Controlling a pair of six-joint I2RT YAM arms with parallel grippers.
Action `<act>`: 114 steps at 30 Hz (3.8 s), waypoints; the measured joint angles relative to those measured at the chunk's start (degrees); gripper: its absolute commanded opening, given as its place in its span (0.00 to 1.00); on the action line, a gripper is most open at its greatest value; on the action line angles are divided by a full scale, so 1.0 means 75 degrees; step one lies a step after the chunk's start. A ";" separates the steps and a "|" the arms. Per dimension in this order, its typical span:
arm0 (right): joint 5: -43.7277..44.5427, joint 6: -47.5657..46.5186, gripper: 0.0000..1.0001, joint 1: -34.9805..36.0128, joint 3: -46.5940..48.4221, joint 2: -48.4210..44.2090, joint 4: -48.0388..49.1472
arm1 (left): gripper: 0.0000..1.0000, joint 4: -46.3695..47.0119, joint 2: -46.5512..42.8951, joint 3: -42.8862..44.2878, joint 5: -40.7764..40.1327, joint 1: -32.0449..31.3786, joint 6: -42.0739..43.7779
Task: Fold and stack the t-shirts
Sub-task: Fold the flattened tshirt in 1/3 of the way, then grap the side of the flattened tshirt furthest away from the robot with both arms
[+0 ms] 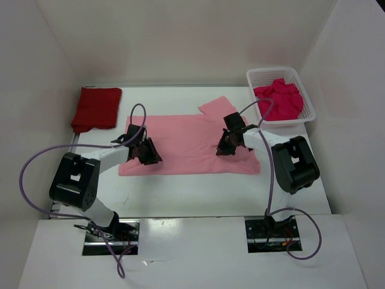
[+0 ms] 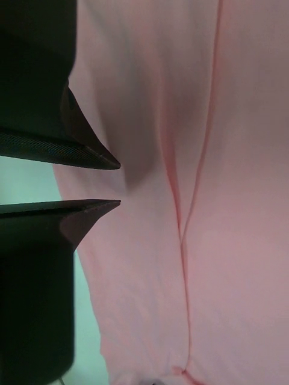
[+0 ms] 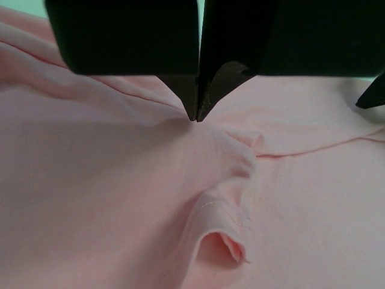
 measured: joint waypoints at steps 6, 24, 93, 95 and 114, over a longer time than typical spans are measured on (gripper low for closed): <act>-0.0076 0.0175 0.00 0.0131 -0.0475 0.0009 0.0114 | 0.34 0.0332 -0.0169 -0.0769 0.0560 0.0860 -0.0396; 0.0213 -0.0128 0.08 0.0289 0.1510 0.0364 -0.0525 | 0.44 -0.0717 -0.1294 0.0175 0.0679 0.1781 -0.0399; -0.0848 -0.1367 0.31 -0.0539 0.3223 0.0895 -0.0938 | 0.51 -0.0775 0.4371 0.5788 -0.2492 0.2818 0.1265; -0.0915 -0.1346 0.32 -0.0557 0.3427 0.0895 -0.0985 | 0.51 -0.0816 0.4494 0.5933 -0.2498 0.2818 0.1285; 0.0289 -0.1565 0.60 -0.1142 0.8935 0.5202 -0.1515 | 0.00 -0.0807 0.4631 0.6076 -0.2314 0.2818 0.1571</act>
